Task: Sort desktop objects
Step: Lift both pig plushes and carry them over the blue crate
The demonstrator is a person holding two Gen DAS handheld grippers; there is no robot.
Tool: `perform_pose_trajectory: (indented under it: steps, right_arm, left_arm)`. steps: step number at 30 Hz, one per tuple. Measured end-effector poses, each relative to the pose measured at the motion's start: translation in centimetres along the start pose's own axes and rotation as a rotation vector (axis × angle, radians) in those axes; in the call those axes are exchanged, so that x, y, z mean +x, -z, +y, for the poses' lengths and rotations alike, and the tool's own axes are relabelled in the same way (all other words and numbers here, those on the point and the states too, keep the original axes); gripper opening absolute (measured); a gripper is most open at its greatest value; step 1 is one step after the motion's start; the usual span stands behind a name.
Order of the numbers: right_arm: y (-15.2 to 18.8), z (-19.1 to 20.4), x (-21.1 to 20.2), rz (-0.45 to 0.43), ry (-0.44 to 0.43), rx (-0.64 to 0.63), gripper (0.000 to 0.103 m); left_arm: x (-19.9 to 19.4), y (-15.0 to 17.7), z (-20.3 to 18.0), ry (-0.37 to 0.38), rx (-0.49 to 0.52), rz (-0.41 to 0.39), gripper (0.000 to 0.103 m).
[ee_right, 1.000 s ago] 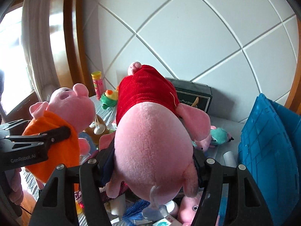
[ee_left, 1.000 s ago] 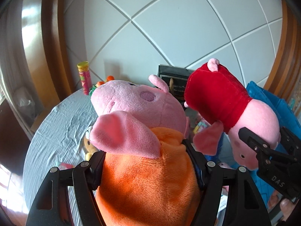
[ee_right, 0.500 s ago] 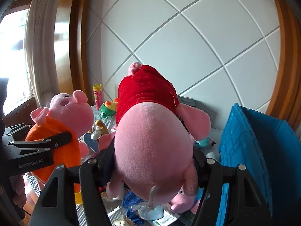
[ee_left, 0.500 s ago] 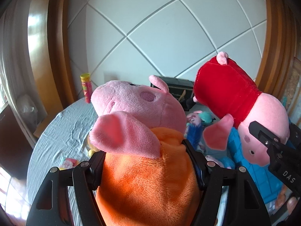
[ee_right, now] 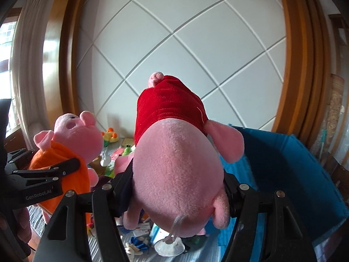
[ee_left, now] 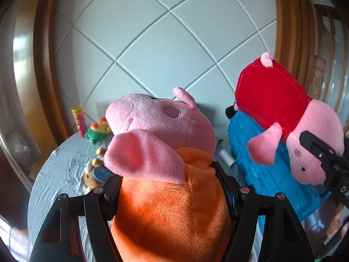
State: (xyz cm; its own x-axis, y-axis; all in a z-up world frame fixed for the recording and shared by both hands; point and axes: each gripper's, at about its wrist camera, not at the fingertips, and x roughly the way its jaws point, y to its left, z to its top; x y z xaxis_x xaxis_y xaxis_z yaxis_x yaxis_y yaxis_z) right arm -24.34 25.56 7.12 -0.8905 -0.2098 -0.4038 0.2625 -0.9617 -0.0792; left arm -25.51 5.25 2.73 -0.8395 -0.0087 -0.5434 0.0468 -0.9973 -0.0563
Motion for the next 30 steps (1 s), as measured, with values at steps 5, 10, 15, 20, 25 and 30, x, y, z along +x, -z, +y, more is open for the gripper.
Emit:
perform_pose_trajectory:
  steps: [5,10,15,20,25,30]
  right_arm:
    - [0.0,-5.8,-1.9,-0.024,0.056,0.028,0.065]
    - [0.4,-12.4,-3.4,-0.042,0.105,0.049,0.065]
    - [0.8,-21.2,-3.0,-0.038,0.131,0.042,0.065]
    - [1.1,-30.8,-2.0,-0.017,0.177,0.041,0.065]
    - [2.2,-36.8,-1.8,0.004,0.19,0.076,0.065]
    - [2.3,-40.2,0.1,0.035,0.176,0.108,0.065]
  left_arm:
    - [0.7,-1.0,-5.3,0.033,0.038,-0.021,0.071]
    - [1.9,-2.2,-12.6,0.073,0.058,-0.045,0.071]
    - [3.4,-3.8,-22.7,0.117,0.06,-0.051,0.071]
    - [5.1,-5.3,-31.7,0.139,0.076,-0.018,0.071]
    - [5.9,-6.3,-39.8,0.129,0.128,0.025,0.071]
    - [9.0,-7.6,-42.8,0.107,0.142,0.065,0.071]
